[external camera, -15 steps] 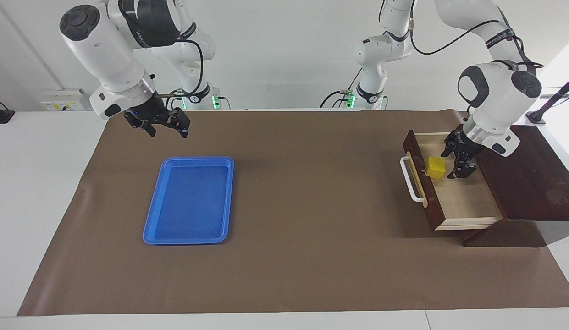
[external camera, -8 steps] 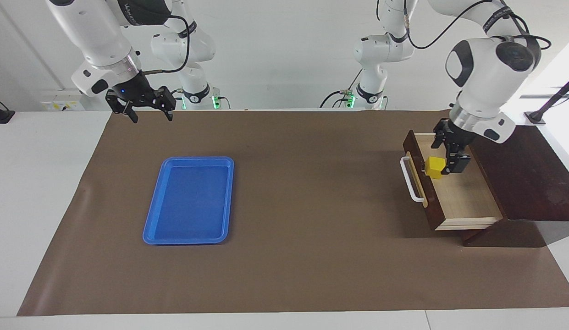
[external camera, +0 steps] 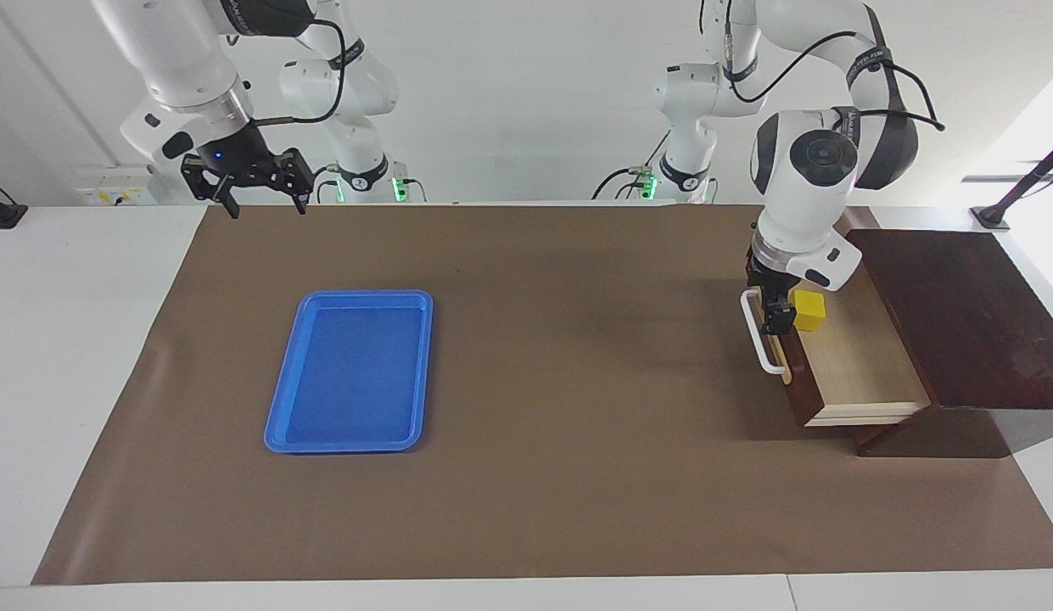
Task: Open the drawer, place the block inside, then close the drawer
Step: 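Push the drawer closed with the left gripper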
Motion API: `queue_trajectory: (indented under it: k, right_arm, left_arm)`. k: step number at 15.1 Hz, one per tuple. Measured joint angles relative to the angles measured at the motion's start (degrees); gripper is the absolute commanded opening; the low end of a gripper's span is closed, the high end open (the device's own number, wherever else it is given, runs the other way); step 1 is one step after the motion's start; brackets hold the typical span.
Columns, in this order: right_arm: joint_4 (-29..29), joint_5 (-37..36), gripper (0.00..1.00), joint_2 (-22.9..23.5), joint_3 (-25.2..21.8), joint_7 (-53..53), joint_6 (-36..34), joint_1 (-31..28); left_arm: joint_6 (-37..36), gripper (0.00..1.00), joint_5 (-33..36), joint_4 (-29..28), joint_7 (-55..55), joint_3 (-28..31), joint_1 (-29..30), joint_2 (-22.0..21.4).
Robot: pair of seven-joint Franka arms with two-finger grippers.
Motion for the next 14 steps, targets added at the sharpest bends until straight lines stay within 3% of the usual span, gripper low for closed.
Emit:
queue_trajectory:
  k: [10,14]
  right_arm:
    - [0.0,0.0,1.0,0.8,-0.1,-1.4,1.6,-1.0]
    - [0.0,0.0,1.0,0.6,-0.1,-1.4,1.6,-1.0]
  left_arm:
    - [4.0,1.0,4.7,-2.6,0.5,0.3,1.6,0.3]
    - [4.1,1.0,9.8,-2.5,2.7,0.5,4.9,0.3]
